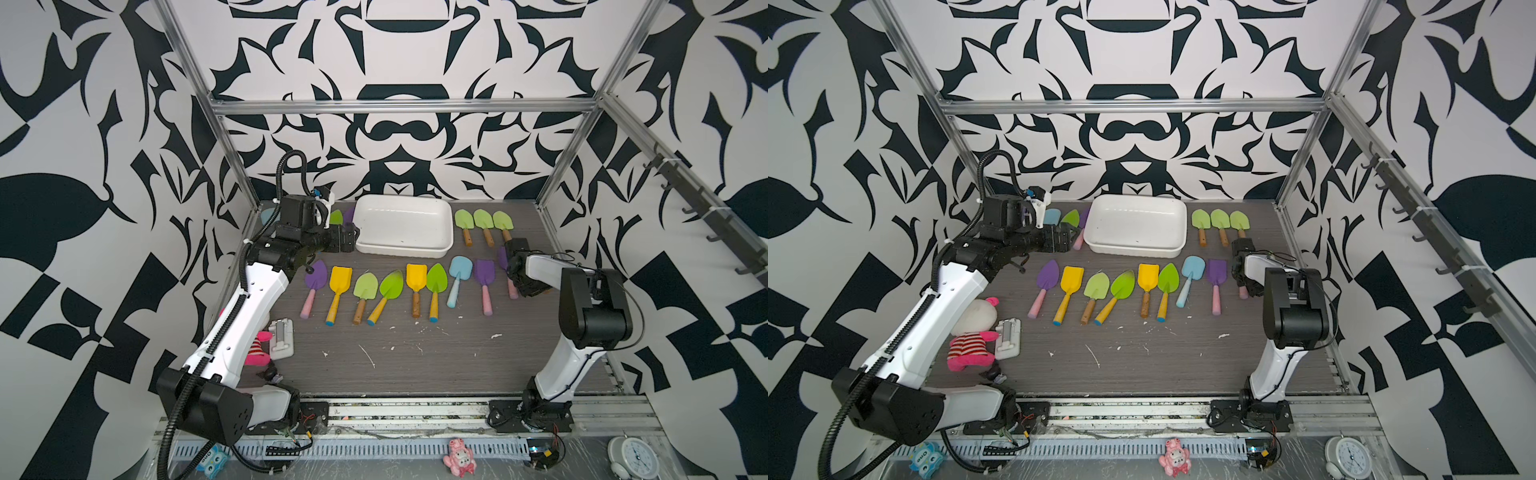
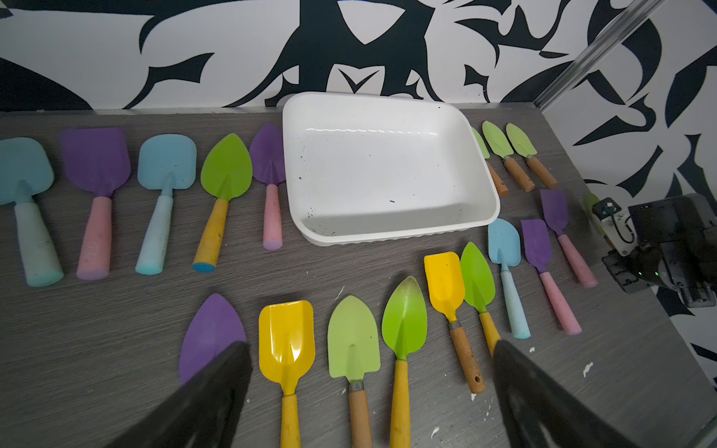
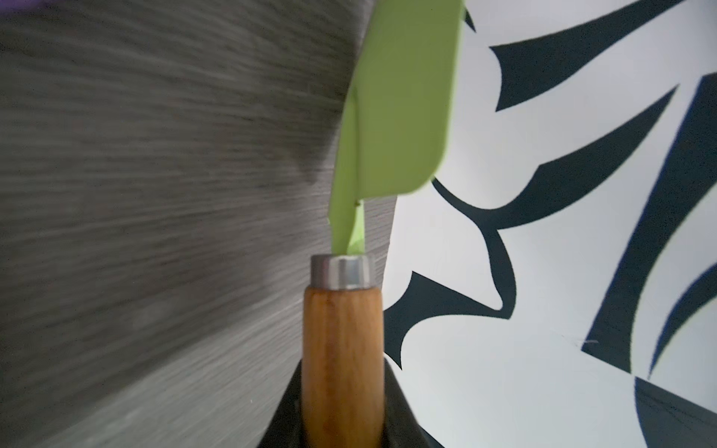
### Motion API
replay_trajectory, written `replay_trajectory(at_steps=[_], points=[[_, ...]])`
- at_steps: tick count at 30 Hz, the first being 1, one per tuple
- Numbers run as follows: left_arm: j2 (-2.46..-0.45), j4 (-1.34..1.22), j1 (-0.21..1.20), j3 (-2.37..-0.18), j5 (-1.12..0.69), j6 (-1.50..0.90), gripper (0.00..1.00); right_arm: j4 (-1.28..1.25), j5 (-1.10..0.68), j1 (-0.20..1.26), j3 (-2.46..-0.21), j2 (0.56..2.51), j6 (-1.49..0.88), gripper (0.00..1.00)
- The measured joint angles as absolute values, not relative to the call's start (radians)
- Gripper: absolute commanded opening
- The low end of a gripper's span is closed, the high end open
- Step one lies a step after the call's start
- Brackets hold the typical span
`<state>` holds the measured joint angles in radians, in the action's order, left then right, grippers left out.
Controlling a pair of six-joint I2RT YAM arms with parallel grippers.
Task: Take the shovel out of the storage box
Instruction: Place the shovel at the center of the board.
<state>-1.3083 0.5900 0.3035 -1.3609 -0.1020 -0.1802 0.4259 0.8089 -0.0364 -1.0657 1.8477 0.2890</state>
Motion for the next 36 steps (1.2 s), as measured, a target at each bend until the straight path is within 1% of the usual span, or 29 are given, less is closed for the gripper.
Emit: replay_trajectory(at_steps=[5, 9, 13, 20, 22, 28, 33, 36], points=[[-1.308, 0.595, 0.303, -1.361, -0.093, -0.177, 0.99, 0.408, 0.806, -0.038, -1.114, 1.890, 0.296, 0.29], [-1.308, 0.595, 0.303, -1.361, -0.091, -0.174, 0.99, 0.421, 0.782, -0.040, -1.139, 1.919, 0.289, 0.39], [-1.308, 0.595, 0.303, -1.361, -0.089, -0.168, 0.99, 0.446, 0.754, -0.040, -1.141, 1.931, 0.273, 0.43], [-1.308, 0.595, 0.303, -1.361, -0.089, -0.167, 0.99, 0.488, 0.725, -0.040, -1.141, 1.921, 0.241, 0.44], [-1.308, 0.595, 0.303, -1.361, -0.089, -0.167, 0.99, 0.503, 0.720, -0.040, -1.140, 1.907, 0.231, 0.47], [-1.273, 0.595, 0.303, -1.361, -0.087, -0.166, 0.99, 0.558, 0.716, -0.040, -1.140, 1.829, 0.183, 0.56], [-1.236, 0.591, 0.303, -1.361, -0.084, -0.167, 0.99, 0.622, 0.703, -0.040, -1.140, 1.720, 0.126, 0.64], [-1.216, 0.582, 0.303, -1.354, -0.076, -0.167, 0.99, 0.675, 0.687, -0.040, -1.144, 1.643, 0.080, 0.67]])
